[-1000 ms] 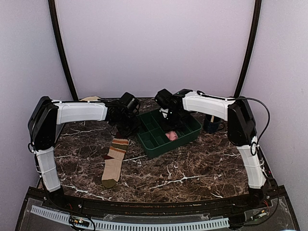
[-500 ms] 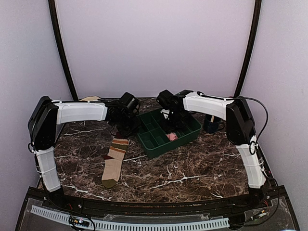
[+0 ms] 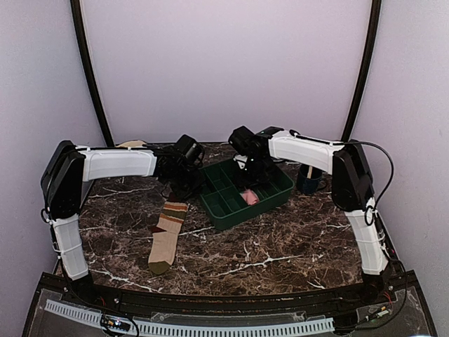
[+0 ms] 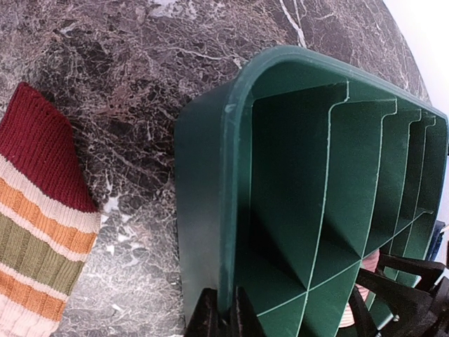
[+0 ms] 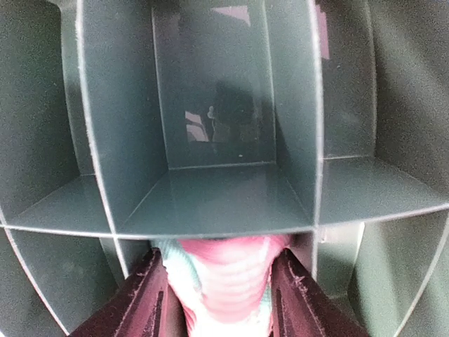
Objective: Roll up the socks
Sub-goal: Adjust the sock in the storage box, then move the storage box to the center of the board.
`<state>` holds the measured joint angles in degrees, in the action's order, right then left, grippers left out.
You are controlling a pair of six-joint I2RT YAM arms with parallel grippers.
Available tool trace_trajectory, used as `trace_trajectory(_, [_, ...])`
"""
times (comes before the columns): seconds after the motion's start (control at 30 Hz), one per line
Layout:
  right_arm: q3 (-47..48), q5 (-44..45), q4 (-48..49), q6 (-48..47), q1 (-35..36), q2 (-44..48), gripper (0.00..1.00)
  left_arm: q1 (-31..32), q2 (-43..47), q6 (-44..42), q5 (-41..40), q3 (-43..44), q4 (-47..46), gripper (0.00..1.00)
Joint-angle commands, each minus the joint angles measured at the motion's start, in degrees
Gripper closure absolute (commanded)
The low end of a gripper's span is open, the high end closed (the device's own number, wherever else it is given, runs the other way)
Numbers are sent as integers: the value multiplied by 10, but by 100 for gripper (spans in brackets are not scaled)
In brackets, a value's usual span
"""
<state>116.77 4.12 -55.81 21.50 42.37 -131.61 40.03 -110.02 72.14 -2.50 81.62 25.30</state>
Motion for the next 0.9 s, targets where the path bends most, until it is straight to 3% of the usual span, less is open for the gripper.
trace_trajectory(0.0, [6, 22, 15, 8, -4, 62, 52, 0, -36, 25, 15, -7, -22, 99])
trace_trajectory(0.2, [-53, 43, 51, 15, -4, 130, 51, 0, -43, 44, 6, -9, -25, 100])
trace_trajectory(0.4, [-172, 80, 71, 25, -2, 220, 53, -4, -49, 65, -6, -8, -34, 100])
trace_trajectory(0.63, [-337, 100, 109, 62, 0, 317, 64, -22, -67, 94, -15, 2, -46, 100])
trace_trajectory(0.87, [-366, 92, 138, 57, -4, 292, 79, -36, -86, 104, -26, 30, -49, 100])
